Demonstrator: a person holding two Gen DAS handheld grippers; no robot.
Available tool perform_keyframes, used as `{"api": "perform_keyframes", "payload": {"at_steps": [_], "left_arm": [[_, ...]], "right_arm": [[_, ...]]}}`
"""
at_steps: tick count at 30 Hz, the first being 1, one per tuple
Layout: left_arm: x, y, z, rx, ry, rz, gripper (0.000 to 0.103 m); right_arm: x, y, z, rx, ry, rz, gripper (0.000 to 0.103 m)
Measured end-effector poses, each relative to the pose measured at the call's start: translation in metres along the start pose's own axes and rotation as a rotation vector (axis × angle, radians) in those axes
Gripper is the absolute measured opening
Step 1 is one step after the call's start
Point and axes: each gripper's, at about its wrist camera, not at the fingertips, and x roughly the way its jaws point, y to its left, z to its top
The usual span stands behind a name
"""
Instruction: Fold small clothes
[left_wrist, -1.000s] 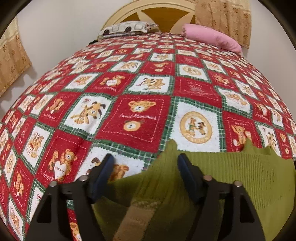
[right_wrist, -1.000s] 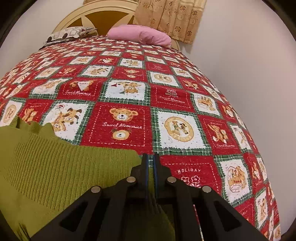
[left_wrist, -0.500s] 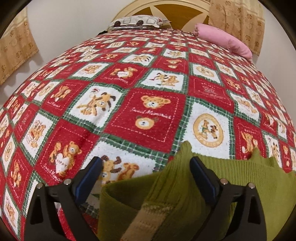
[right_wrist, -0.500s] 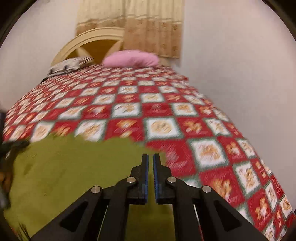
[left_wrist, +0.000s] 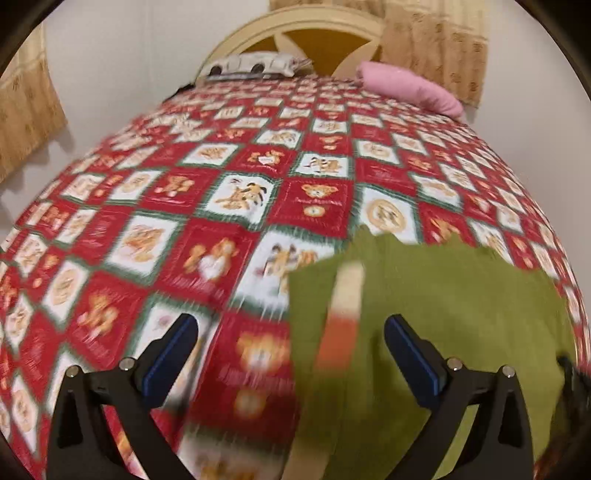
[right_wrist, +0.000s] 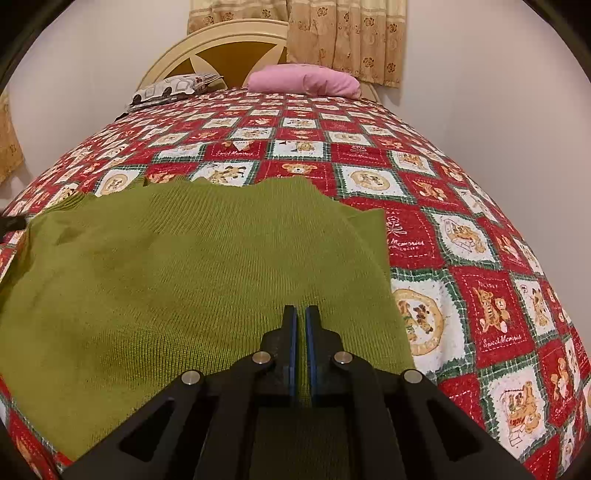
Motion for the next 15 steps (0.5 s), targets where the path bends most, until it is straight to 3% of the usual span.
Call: {"api": "perform_keyframes", "payload": {"at_steps": [4, 6, 8, 10, 13, 15], "left_arm": [[-0.028, 0.001, -0.038, 0.024, -0.004, -0.070, 0.103], [-0.027, 0.000, -0.057, 0.034, -0.004, -0.029, 0.103], [-0.011, 0.004, -0.075, 0.035, 0.038, 0.058, 0.103], [-0.002, 0.015, -0.086, -0.025, 0.067, 0.008, 0.103], [-0.005, 0.027, -0.077, -0.086, 0.074, -0.023, 0.103], [-0.009, 0.025, -0.070, -0.097, 0.070, -0.006, 0.103]], "right_arm": [[-0.017, -0.018, 0.002, 0.102, -0.017, 0.008, 0.005], [-0.039, -0.035, -0.006, 0.210, -0.047, 0.084, 0.005], [-0.053, -0.044, -0.016, 0.245, -0.040, 0.114, 0.005], [-0.066, -0.049, -0.024, 0.236, -0.044, 0.118, 0.005], [-0.080, -0.066, -0.025, 0.219, -0.054, 0.123, 0.006], [-0.079, -0.080, -0.016, 0.226, -0.057, 0.135, 0.016]]}}
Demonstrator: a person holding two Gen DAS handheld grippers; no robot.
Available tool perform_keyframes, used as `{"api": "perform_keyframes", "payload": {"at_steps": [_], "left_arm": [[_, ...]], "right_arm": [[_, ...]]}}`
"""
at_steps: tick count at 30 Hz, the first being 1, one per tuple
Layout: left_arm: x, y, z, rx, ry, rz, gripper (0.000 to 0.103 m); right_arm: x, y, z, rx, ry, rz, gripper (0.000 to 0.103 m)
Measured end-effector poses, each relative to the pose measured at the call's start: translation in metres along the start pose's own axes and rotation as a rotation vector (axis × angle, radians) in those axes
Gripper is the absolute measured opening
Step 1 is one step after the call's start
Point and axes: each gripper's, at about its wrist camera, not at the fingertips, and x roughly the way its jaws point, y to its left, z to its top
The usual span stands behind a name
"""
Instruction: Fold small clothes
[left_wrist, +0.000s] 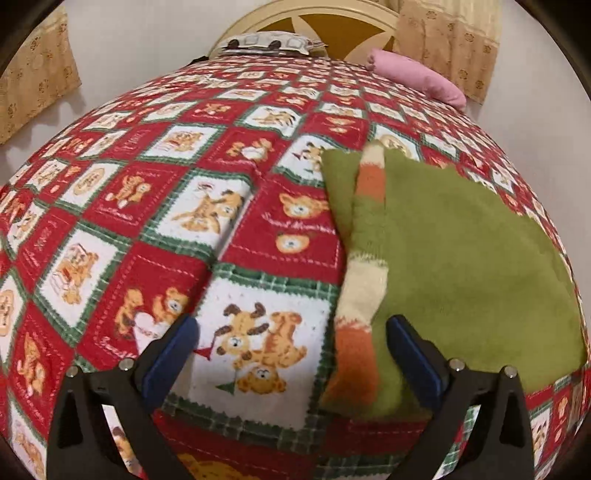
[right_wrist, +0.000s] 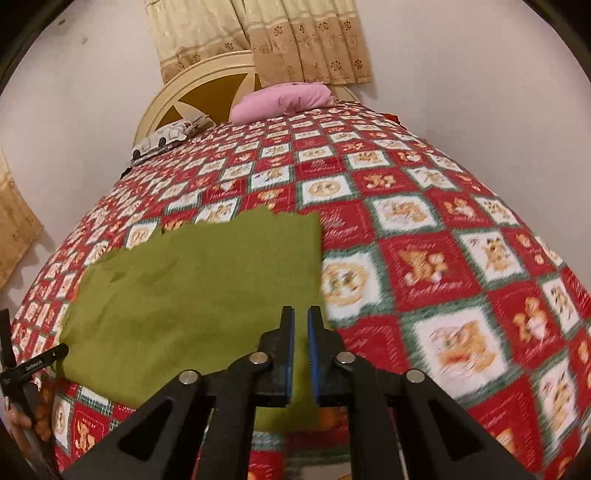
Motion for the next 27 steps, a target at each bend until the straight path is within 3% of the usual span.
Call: {"api": "perform_keyframes", "payload": {"at_steps": [1, 3, 4, 8, 10, 12, 16, 20, 23, 25, 27], "left_arm": [[-0.007, -0.004, 0.002, -0.008, -0.023, -0.002, 0.102], [-0.020, -0.014, 0.005, -0.003, -0.073, -0.021, 0.102], [-0.027, -0.024, 0.008, 0.012, -0.101, -0.035, 0.102], [-0.025, -0.055, 0.006, 0.094, -0.155, -0.076, 0.103], [-0.007, -0.065, 0.004, 0.118, -0.128, -0.046, 0.103], [0.018, -0.067, -0.004, 0.117, -0.057, -0.009, 0.103], [0.022, -0.053, -0.003, 0.051, -0.026, -0.082, 0.103], [0.022, -0.059, -0.006, 0.082, -0.033, -0.049, 0.103], [0.023, -0.062, -0.009, 0.072, -0.033, -0.061, 0.103], [0.023, -0.062, -0.008, 0.070, -0.034, -0.063, 0.103], [0.023, -0.060, -0.009, 0.070, -0.035, -0.063, 0.103]], "right_arm": [[0.001, -0.006, 0.006, 0.011, -0.004, 0.006, 0.021], [0.011, -0.017, 0.022, 0.035, -0.007, 0.044, 0.048], [0.014, -0.020, 0.027, 0.041, -0.009, 0.053, 0.048], [0.048, -0.020, 0.053, 0.056, 0.014, 0.175, 0.047], [0.071, -0.015, 0.062, 0.067, 0.048, 0.237, 0.035], [0.097, -0.009, 0.065, 0.056, 0.095, 0.239, 0.028], [0.116, 0.007, 0.054, 0.022, 0.181, 0.328, 0.023], [0.118, 0.033, 0.041, -0.027, 0.249, 0.436, 0.023], [0.112, 0.045, 0.039, -0.115, 0.197, 0.337, 0.023], [0.102, 0.035, 0.051, -0.092, 0.111, 0.293, 0.023], [0.102, 0.022, 0.065, -0.044, 0.094, 0.268, 0.024]]}}
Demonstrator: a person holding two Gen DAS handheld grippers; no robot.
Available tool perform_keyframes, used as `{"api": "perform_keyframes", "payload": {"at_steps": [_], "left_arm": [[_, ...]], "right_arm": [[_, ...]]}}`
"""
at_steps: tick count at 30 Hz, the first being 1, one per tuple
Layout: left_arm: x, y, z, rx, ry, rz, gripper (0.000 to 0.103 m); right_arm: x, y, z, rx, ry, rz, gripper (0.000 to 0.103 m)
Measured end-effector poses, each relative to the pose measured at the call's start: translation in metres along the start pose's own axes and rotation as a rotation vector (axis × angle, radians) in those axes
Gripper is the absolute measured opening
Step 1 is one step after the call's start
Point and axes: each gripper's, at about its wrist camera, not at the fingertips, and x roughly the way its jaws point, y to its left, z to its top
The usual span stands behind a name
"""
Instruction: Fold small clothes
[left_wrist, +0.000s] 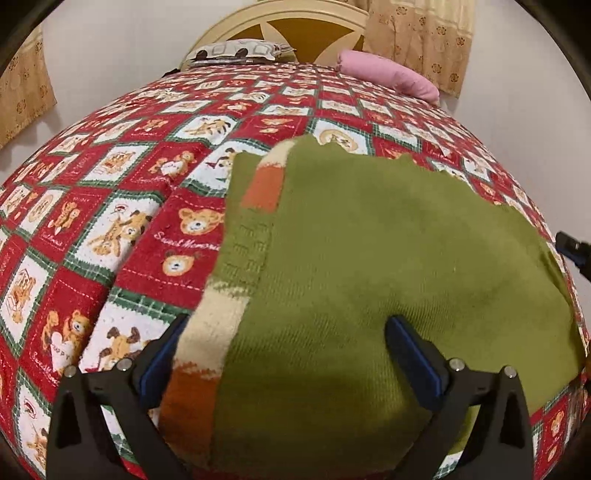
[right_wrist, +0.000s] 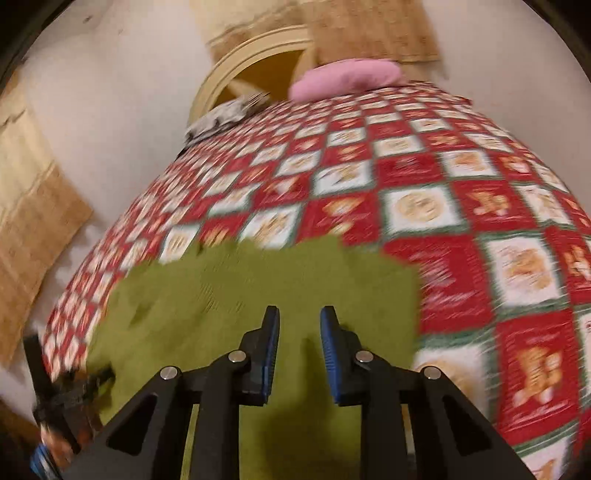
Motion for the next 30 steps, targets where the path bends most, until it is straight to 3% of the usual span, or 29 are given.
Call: {"api": "perform_keyframes", "payload": {"at_steps": [2, 6, 11, 15, 22, 25, 28, 30], "left_arm": [[0.000, 0.001, 0.000, -0.003, 0.000, -0.004, 0.103], [0.000, 0.003, 0.001, -0.003, 0.000, -0.005, 0.103], [0.001, 0.002, 0.001, -0.003, 0.000, -0.005, 0.103], [0.000, 0.003, 0.002, -0.004, -0.001, -0.005, 0.103], [0.001, 0.002, 0.002, -0.005, -0.001, -0.006, 0.103], [0.000, 0.003, 0.001, -0.005, -0.001, -0.005, 0.103], [0.000, 0.003, 0.001, -0.005, -0.002, -0.005, 0.103], [0.000, 0.002, 0.001, -0.005, -0.002, -0.005, 0.103]], "right_arm": [[0.005, -0.011, 0.009, 0.012, 0.026, -0.026, 0.024], [0.042, -0.019, 0.003, -0.008, 0.183, -0.109, 0.024], [0.026, -0.001, -0.007, 0.001, 0.151, 0.077, 0.026], [0.032, 0.018, -0.018, -0.094, 0.168, 0.033, 0.027], [0.032, 0.011, -0.017, -0.027, 0.155, 0.067, 0.030], [0.031, 0.014, -0.004, -0.040, 0.138, 0.046, 0.033], [0.032, 0.008, 0.011, 0.023, 0.105, 0.081, 0.036], [0.039, 0.007, 0.015, 0.032, 0.111, 0.043, 0.036]]}}
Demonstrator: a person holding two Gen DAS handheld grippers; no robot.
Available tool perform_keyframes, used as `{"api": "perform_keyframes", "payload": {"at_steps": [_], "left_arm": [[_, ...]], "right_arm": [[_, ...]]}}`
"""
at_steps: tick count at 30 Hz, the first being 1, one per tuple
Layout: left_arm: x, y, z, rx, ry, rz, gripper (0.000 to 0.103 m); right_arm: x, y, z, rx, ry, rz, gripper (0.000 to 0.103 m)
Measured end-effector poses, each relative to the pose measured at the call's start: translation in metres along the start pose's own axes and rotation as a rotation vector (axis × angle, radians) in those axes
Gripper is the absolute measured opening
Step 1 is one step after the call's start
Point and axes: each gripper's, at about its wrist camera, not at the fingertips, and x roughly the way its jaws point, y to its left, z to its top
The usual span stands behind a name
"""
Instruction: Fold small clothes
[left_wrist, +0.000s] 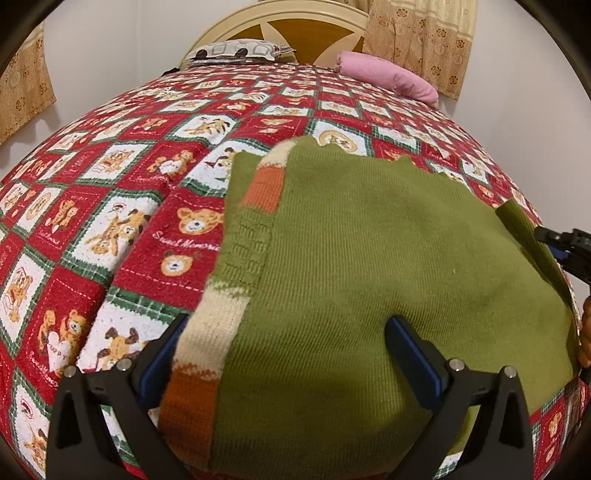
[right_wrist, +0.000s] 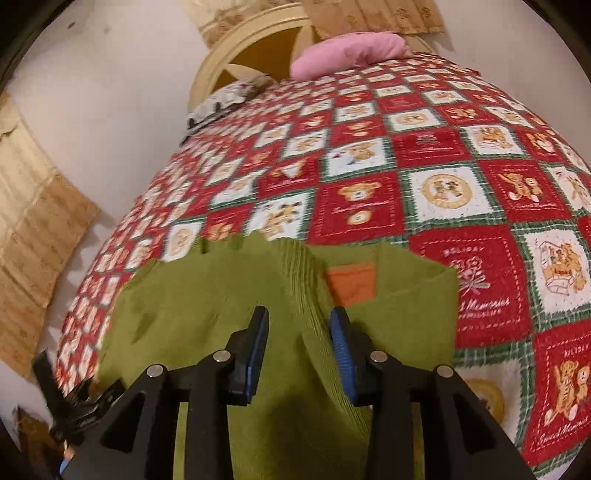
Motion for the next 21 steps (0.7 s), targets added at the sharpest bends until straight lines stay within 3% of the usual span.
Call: {"api": "perform_keyframes", "payload": {"at_steps": [4, 5, 6, 7, 8, 11, 13, 15, 17, 19, 21], "left_arm": [[0.000, 0.001, 0.000, 0.000, -0.001, -0.002, 0.103], [0.000, 0.000, 0.000, 0.000, -0.001, -0.002, 0.103], [0.000, 0.000, 0.000, -0.001, -0.001, -0.002, 0.103], [0.000, 0.000, 0.000, 0.000, -0.001, -0.001, 0.103], [0.000, 0.000, 0.000, 0.000, -0.001, 0.000, 0.103], [0.000, -0.001, 0.000, 0.001, -0.001, 0.000, 0.103], [0.000, -0.001, 0.000, 0.002, -0.001, 0.000, 0.103], [0.000, -0.002, 0.000, 0.000, -0.001, -0.002, 0.103], [0.000, -0.003, 0.000, 0.001, -0.002, 0.000, 0.103], [-0.001, -0.001, 0.000, 0.000, -0.002, -0.002, 0.103], [-0.001, -0.002, 0.000, 0.000, -0.002, -0.003, 0.103]], "right_arm": [[0.023, 0.009, -0.011, -0.086, 0.064, -0.097, 0.036], [0.022, 0.014, -0.012, -0.119, 0.044, -0.126, 0.030], [0.021, 0.019, -0.012, -0.144, 0.038, -0.168, 0.011], [0.019, 0.020, -0.012, -0.152, 0.027, -0.184, 0.008], [0.014, 0.021, -0.010, -0.160, -0.002, -0.201, 0.006], [-0.017, 0.031, -0.004, -0.249, -0.163, -0.387, 0.006], [-0.020, 0.034, -0.003, -0.289, -0.195, -0.502, 0.014], [-0.006, 0.036, -0.005, -0.346, -0.155, -0.606, 0.037], [0.009, 0.027, -0.005, -0.372, -0.099, -0.722, 0.042], [-0.005, -0.002, 0.002, -0.226, -0.100, -0.650, 0.042], [-0.037, -0.032, 0.004, -0.041, -0.174, -0.553, 0.042]]}}
